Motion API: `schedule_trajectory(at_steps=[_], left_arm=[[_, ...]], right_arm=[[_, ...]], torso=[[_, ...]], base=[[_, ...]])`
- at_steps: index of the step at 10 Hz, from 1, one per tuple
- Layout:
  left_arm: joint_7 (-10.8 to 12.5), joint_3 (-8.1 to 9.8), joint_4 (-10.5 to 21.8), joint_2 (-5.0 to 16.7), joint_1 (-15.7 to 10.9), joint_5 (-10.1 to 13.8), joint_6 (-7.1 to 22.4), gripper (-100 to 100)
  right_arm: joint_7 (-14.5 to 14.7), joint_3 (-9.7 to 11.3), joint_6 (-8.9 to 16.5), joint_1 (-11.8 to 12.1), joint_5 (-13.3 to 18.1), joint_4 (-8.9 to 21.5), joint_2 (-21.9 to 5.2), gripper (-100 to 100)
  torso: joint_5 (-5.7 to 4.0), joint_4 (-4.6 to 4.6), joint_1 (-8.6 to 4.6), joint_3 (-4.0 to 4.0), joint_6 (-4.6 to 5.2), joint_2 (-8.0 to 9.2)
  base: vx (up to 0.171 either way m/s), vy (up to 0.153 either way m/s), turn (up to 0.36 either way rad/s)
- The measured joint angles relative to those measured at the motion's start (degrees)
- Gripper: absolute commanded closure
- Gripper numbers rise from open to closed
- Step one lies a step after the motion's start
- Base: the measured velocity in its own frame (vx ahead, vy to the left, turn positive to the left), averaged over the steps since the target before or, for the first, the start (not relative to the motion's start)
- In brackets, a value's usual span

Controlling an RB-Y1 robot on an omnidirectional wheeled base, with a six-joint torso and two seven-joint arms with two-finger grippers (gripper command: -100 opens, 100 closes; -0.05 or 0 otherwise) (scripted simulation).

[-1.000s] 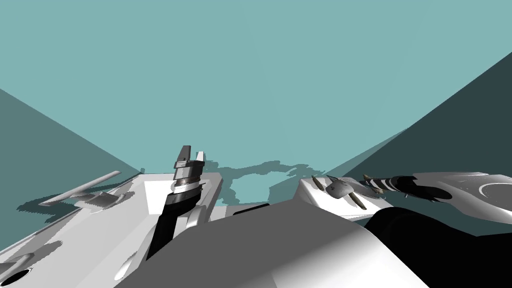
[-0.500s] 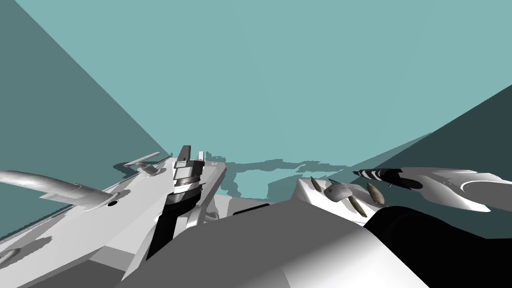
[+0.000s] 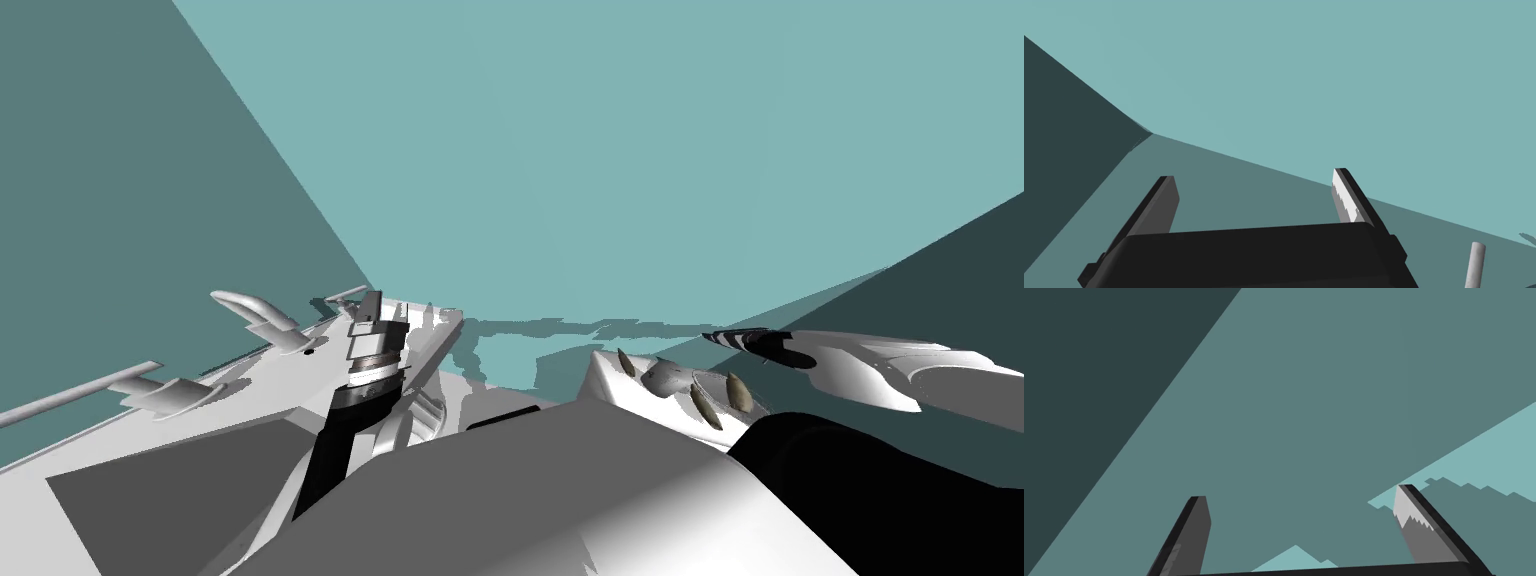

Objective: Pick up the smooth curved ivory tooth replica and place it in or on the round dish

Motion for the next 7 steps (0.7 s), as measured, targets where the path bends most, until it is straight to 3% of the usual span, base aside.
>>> schedule_trajectory(at_steps=[1, 2, 3, 4, 6, 7], left_arm=[[0.0, 0.0, -0.01, 0.0, 0.02, 0.0, 0.0, 0], [0.0, 0.0, -0.01, 0.0, 0.03, 0.0, -0.01, 0], [0.0, 0.0, -0.01, 0.0, 0.03, 0.0, -0.01, 0], [0.0, 0.0, -0.01, 0.0, 0.03, 0.0, -0.01, 0], [0.0, -0.01, 0.0, 0.0, 0.0, 0.0, 0.0, 0], [0.0, -0.01, 0.0, -0.01, 0.0, 0.0, 0.0, 0]], right_arm=[[0.92, 1.26, 1.55, -1.64, -0.59, 1.14, -0.95, -100], [1.48, 0.56, 2.99, -2.1, -0.18, 1.16, -0.51, -100], [1.8, 1.17, 3.94, -3.7, -0.07, 1.38, -0.3, -100], [1.88, 1.1, 4.18, -4.22, 0.05, 1.54, -0.18, -100], [5.22, 1.43, 6.62, -10.11, 1.37, 3.54, 3.06, -100], [7.04, 0.73, 8.06, -10.9, 1.71, 3.32, 3.77, -100]], torso=[[0.13, -0.11, -0.06, -0.33, -0.05, -0.59], [0.25, -0.14, -0.19, -0.5, -0.05, -0.89], [0.36, -0.15, -0.28, -0.59, -0.15, -1.07], [0.5, -0.13, -0.35, -0.64, -0.25, -1.18], [0.64, -0.05, -0.23, -0.79, -1.5, -1.53], [0.69, -0.14, -0.06, -1.05, -1.88, -1.96]], base=[[0.03, -0.019, -0.008], [0.029, 0.003, -0.026], [0.019, 0.007, -0.009], [-0.193, -0.009, 0.281], [-0.096, 0.097, 0.307], [-0.077, 0.076, 0.251]])
